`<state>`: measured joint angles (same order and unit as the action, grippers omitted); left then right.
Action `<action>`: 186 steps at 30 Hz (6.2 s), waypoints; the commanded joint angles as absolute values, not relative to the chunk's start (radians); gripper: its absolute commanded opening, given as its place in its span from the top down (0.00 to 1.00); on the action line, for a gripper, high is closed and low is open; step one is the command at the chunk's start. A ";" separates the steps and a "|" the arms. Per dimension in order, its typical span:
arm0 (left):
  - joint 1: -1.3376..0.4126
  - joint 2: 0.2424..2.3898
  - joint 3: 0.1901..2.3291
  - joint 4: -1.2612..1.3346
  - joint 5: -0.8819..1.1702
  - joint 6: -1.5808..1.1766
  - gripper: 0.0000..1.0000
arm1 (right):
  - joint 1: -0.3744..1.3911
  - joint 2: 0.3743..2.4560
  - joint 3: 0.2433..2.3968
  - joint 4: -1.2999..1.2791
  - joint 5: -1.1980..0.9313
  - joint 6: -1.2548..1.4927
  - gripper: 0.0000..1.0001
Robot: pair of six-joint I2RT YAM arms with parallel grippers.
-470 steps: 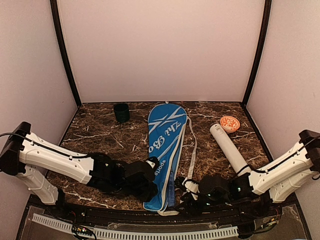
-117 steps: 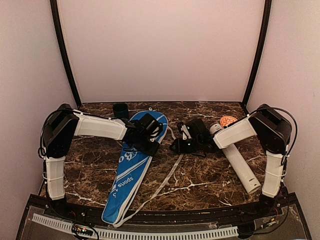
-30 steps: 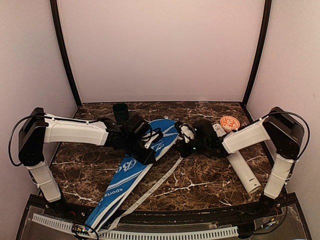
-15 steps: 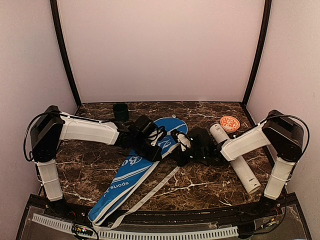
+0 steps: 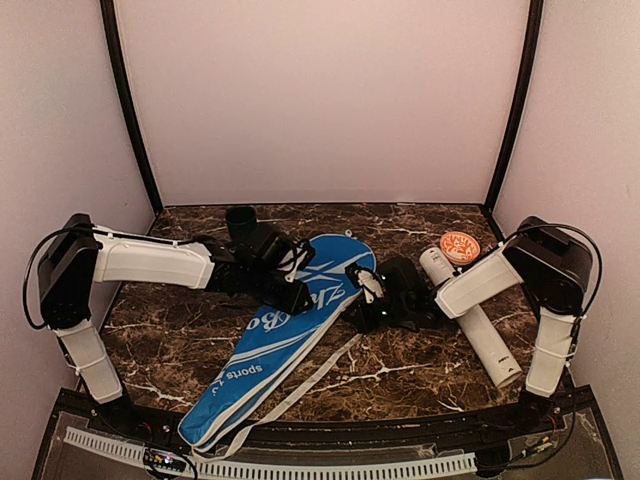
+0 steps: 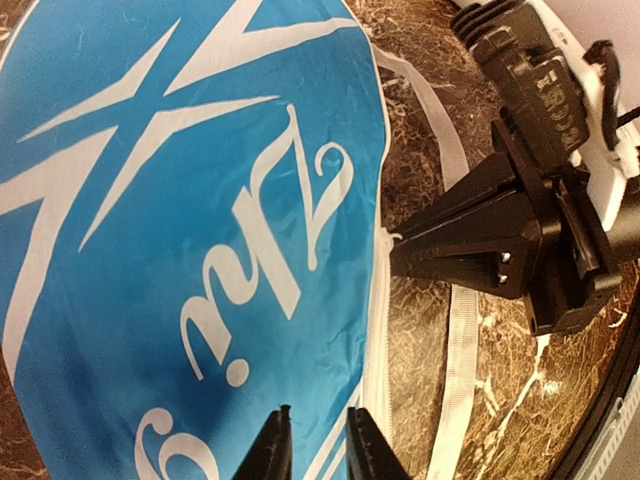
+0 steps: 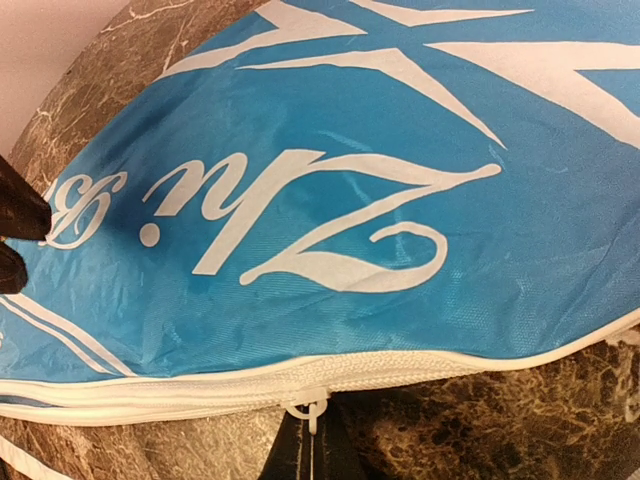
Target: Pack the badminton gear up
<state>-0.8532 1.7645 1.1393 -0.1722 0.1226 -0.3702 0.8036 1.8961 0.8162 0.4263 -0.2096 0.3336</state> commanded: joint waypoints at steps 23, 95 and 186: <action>-0.805 2.061 1.206 -0.027 0.208 -0.489 1.00 | 0.953 1.920 0.800 0.526 -0.218 0.447 1.00; -0.746 1.795 0.882 -0.150 0.035 -0.629 0.82 | 1.052 1.982 0.890 0.216 -0.196 0.428 1.00; -1.454 1.533 0.329 0.673 -0.175 0.319 0.47 | 0.825 1.972 0.964 -0.020 -0.358 0.106 1.00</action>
<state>-1.4570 1.5185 0.3412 0.6849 -0.2070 0.3294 0.7742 1.9560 1.0035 0.1520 -0.3096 0.1246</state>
